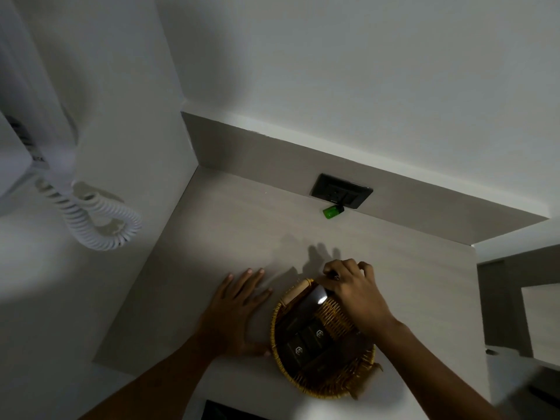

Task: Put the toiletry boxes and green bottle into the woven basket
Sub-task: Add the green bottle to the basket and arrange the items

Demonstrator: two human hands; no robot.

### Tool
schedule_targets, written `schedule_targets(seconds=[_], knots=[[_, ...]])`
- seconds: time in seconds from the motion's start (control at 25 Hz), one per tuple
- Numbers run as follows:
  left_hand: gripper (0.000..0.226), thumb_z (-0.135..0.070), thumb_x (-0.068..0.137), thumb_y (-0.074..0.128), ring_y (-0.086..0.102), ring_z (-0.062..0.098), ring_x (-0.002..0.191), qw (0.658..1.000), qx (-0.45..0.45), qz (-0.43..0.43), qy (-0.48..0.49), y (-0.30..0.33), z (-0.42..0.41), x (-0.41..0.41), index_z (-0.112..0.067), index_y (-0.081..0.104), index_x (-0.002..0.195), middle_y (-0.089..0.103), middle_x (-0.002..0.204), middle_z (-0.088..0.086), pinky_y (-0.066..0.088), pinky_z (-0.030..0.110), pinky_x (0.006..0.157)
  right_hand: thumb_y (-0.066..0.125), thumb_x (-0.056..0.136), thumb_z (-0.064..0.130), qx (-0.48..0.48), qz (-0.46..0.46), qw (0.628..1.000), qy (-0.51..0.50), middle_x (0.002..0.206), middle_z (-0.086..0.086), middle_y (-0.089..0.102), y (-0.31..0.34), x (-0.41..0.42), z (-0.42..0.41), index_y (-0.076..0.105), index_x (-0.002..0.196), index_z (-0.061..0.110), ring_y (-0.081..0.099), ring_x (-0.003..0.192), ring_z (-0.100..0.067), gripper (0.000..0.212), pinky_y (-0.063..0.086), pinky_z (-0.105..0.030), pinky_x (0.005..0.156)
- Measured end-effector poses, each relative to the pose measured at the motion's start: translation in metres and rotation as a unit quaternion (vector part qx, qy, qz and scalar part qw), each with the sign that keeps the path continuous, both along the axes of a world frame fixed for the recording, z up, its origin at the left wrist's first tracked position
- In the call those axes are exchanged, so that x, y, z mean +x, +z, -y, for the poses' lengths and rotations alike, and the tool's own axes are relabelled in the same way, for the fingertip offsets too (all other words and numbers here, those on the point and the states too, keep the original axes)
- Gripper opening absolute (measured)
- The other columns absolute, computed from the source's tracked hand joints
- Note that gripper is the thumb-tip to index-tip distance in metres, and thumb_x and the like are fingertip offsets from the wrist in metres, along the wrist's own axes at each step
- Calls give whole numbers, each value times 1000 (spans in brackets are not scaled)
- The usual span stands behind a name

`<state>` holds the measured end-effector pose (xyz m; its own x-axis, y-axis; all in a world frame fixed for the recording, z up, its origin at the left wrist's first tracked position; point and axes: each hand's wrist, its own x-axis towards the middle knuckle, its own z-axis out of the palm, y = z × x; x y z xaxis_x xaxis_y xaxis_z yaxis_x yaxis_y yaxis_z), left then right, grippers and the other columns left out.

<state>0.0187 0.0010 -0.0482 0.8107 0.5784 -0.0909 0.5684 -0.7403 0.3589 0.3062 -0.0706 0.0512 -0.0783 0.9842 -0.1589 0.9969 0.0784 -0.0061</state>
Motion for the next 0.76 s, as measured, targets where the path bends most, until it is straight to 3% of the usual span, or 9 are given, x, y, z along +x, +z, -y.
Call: schedule_targets(seconds=[0.16,0.24,0.32,0.4,0.52,0.64,0.76], knots=[[122,-104,63,46,13,30,157,1000,-10,9,2,-2,1,0,-29,35,158,16,170,8,0,50,126,60,82,52,-6,-148,989,-7,134,8,47,14,25,-13,52,126,38,38,122,-15,46,31,-39,93],[122,-104,62,46,13,31,157,1000,-15,-4,4,-1,1,0,-30,33,158,17,170,9,2,50,125,52,89,49,57,-218,973,-47,130,3,54,17,42,-40,54,126,30,45,116,-16,41,36,-37,90],[124,-103,58,49,14,30,156,1000,-11,-25,1,1,1,1,-30,36,156,18,170,9,2,49,124,57,92,27,105,-164,978,-78,127,-7,59,12,51,-78,56,125,18,54,110,-25,35,47,-40,88],[125,-102,54,52,13,28,156,999,-15,-27,6,2,1,1,-30,38,155,16,170,7,1,48,124,60,88,8,60,-52,993,-85,131,-11,56,0,51,-112,51,131,12,55,111,-31,45,49,-44,92],[126,-103,53,53,11,26,157,1000,-11,-24,10,0,1,2,-32,35,156,9,172,3,4,49,124,60,88,3,-30,45,996,-75,136,-12,50,-23,52,-135,41,140,12,51,120,-31,56,45,-45,101],[128,-103,52,51,8,25,157,1000,-6,-29,10,-1,2,1,-33,31,157,6,172,2,6,51,123,58,91,5,-13,53,994,-95,131,-15,55,-26,57,-130,48,134,9,51,117,-32,44,47,-43,96],[126,-102,55,50,8,27,157,1000,8,-25,3,0,1,0,-31,31,157,9,172,6,6,51,122,59,92,12,91,-48,987,-122,123,-17,60,-2,58,-103,61,121,7,55,107,-35,29,47,-42,87]])
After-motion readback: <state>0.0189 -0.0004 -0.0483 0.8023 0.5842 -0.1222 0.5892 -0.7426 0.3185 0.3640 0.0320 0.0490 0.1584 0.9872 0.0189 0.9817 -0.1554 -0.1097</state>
